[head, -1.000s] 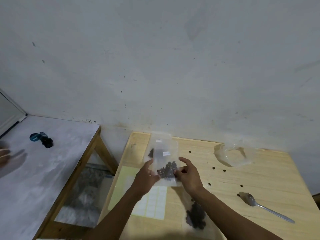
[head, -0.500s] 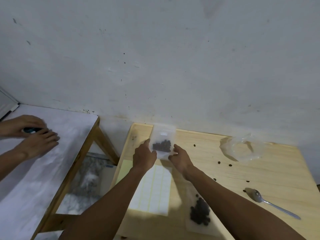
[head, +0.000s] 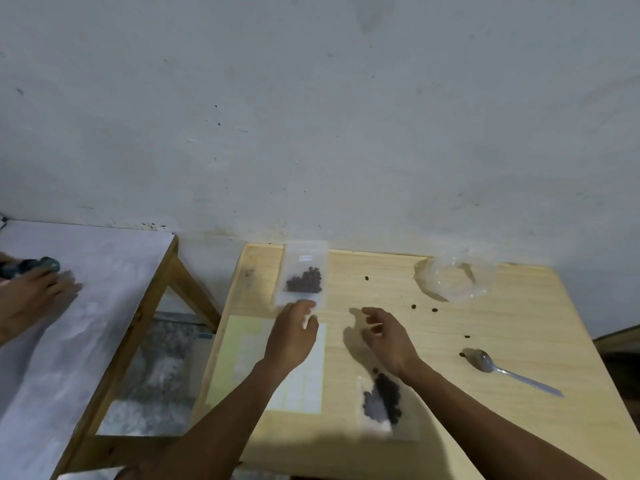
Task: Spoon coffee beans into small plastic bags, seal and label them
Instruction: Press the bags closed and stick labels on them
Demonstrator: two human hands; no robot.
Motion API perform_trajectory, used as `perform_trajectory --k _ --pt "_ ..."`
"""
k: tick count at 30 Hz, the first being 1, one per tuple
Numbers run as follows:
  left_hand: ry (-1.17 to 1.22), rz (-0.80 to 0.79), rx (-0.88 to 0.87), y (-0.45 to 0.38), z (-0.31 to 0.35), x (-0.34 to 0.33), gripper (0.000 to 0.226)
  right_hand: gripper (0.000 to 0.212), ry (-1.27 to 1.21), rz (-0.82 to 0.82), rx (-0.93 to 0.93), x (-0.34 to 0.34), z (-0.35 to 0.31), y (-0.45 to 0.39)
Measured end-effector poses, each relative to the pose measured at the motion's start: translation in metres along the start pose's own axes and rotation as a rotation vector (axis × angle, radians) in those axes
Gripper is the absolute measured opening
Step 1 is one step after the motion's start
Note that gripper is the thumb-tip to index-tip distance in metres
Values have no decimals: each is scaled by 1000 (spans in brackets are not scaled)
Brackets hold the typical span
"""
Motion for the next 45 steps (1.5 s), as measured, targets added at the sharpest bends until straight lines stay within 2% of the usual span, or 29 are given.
perform_trajectory --k 3,7,10,13,15,18,20,24,26,28,32,39,45 --pt "10 -135 -8 23 4 -30 24 36 81 82 -29 18 36 22" --pt "-9 -293 60 45 12 -69 28 41 184 113 -136 28 76 40" --pt "-14 -343 147 55 19 -88 37 23 201 95 -160 24 96 46" --pt "12 -332 178 61 26 -98 41 5 83 101 -181 23 87 55" --pt "30 -325 186 65 31 -99 40 8 -60 91 -219 19 86 56" --pt "64 -296 202 71 30 -97 40 15 -343 125 -336 16 90 56" --pt "103 -287 211 75 29 -96 39 12 -458 155 -374 18 90 56" --pt "235 -256 250 81 29 -90 43 19 -542 113 -280 23 76 56" --pt "303 -188 270 80 30 -84 50 17 -605 74 -247 24 70 55" --pt "376 -106 279 76 27 -75 47 16 -660 10 -204 26 61 54" --pt "479 3 239 70 24 -49 8 11 -717 -103 -144 22 37 51" --pt "512 112 159 75 21 0 10 15 -677 -159 -18 -2 -13 44" --pt "649 249 194 93 -8 43 9 18 -653 -229 33 -39 -65 39"
Point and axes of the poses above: each hand's wrist, its own y-axis away from the middle knuckle, its own x-axis out of the back of the hand, z = x × y, the point moved 3 cm from there along -y, towards the middle knuckle, and after that the axes turned 3 degrees about y, right-handed, at the moved point
